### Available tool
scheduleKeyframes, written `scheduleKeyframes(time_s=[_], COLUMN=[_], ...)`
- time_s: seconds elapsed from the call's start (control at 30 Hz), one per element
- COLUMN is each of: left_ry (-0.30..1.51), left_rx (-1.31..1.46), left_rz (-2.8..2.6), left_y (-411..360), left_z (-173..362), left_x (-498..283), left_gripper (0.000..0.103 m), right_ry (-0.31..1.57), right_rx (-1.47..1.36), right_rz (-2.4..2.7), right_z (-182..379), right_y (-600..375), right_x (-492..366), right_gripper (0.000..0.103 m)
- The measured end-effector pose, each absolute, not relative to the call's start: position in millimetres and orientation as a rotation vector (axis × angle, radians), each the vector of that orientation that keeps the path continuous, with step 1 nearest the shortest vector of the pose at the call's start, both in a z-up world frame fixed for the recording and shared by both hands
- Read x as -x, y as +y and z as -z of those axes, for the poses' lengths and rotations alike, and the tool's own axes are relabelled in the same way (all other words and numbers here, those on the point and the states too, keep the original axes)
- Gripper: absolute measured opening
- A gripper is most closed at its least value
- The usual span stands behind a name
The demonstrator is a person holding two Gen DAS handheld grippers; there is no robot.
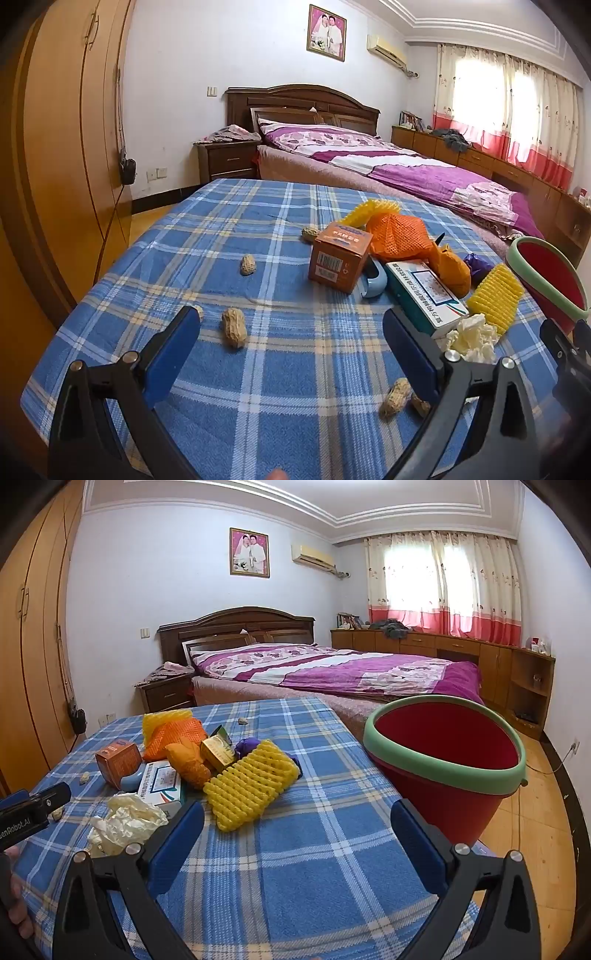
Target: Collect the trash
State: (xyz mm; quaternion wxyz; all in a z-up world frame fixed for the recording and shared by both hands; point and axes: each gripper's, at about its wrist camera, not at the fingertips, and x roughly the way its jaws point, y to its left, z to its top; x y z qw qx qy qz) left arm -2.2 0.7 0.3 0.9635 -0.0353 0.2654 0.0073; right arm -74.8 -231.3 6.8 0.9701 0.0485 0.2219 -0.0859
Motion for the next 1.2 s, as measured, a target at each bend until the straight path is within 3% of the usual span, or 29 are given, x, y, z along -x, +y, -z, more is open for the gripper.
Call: scheduleKeyframes(time_s=[1.2], left_ry=[0.555], left_rx=[0.082], left_rz=[-0.018], left_y=[0.3], left_z=[-0.3], left_x=[0.0], left_gripper=[0.099], right_ry=[0.448], right_rx=[-0.097], right_rz=[0.173], right_z=[-7.2], right_y=[-229.8], right_x=[74.3], right_gripper=[0.103])
